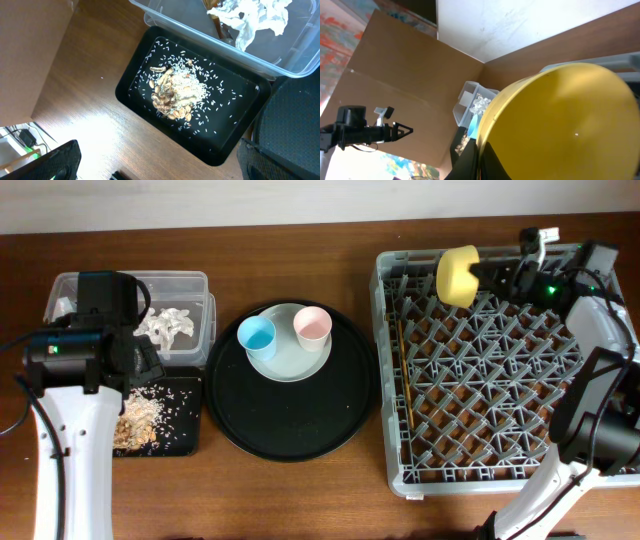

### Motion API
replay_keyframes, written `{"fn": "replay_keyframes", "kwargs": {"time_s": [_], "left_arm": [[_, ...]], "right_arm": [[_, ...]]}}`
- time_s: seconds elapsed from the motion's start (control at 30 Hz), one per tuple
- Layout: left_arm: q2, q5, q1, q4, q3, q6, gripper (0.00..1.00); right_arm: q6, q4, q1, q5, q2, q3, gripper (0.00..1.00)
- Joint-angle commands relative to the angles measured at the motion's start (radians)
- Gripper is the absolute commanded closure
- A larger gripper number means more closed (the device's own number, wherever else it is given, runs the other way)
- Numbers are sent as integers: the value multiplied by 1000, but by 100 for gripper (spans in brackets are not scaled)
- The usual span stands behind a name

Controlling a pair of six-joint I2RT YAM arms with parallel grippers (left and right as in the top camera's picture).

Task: Sort waste into correct bins and load items into the dishwasher rack
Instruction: 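Lift the yellow bowl into the back of the dish rack and release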

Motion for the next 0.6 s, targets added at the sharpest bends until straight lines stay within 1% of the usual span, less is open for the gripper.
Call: {"fn": "replay_keyframes", "kwargs": {"time_s": [0.0, 0.07, 0.13, 0.27, 0.43, 0.53, 0.57], "left_arm": [[-11, -11, 3, -1, 11, 4, 1], [-11, -11, 3, -1, 11, 4, 1], [-11, -11, 3, -1, 11, 4, 1], [-11, -11, 3, -1, 11, 5, 1], [-11, -11, 3, -1, 11, 4, 1], [-11, -11, 3, -1, 11, 5, 1], [-11, -11, 3, -1, 11, 4, 1]], "right_arm": [[-9, -4, -7, -35, -5, 1, 96], [-9, -6, -7, -29, -5, 1, 96], [-9, -68, -7, 37, -5, 1, 96], [-85, -171, -7, 147, -5, 1, 96], [-88, -176, -43, 157, -5, 1, 96], [-93, -131, -66, 174, -5, 1, 95], [-95, -113, -66, 196, -5, 1, 92]]}}
